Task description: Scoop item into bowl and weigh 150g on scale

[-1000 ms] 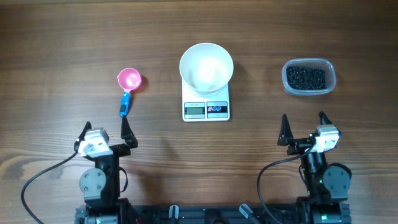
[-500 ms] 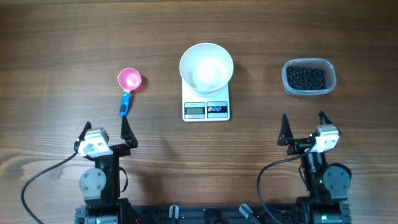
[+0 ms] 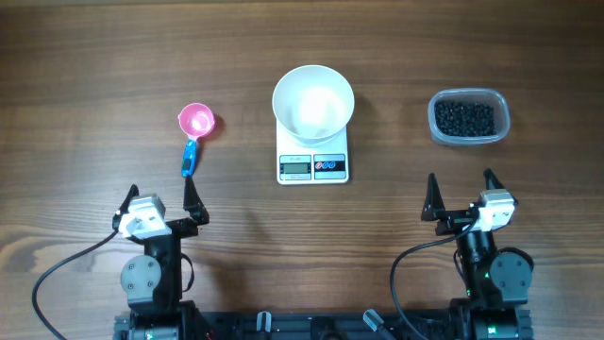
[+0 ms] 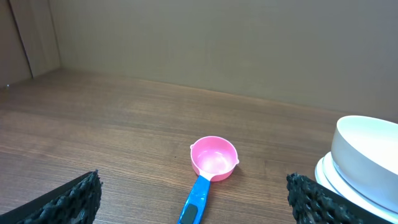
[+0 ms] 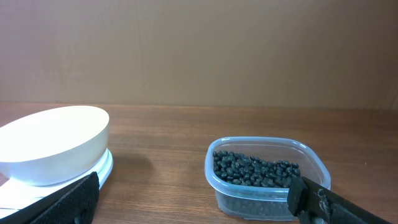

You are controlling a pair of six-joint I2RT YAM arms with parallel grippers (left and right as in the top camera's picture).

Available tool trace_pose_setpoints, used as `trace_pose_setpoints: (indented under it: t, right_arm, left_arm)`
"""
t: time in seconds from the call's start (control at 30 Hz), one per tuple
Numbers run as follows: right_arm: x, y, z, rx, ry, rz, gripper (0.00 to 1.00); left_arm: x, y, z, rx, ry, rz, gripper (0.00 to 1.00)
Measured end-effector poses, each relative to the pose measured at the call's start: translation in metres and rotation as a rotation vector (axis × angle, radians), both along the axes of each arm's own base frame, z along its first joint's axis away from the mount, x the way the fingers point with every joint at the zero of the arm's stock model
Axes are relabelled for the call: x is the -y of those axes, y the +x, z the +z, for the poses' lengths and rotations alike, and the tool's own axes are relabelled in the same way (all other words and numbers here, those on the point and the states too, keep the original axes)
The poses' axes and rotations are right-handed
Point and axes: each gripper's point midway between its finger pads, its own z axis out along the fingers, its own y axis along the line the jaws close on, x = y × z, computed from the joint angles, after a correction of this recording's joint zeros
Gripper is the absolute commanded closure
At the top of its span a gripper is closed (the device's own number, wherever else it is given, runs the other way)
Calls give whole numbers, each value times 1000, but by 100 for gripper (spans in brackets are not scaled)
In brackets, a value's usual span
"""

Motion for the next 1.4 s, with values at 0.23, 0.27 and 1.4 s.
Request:
trace_pose_setpoints:
  t: [0.23, 0.27, 1.4]
  right_arm:
    - [0, 0, 0, 0, 0, 0, 0]
    - [0, 0, 0, 0, 0, 0, 0]
    - [0, 0, 0, 0, 0, 0, 0]
  left_arm:
    - [0, 0, 0, 0, 0, 0, 0]
    - [0, 0, 0, 0, 0, 0, 0]
    - [21, -20, 115, 202, -5, -114, 0]
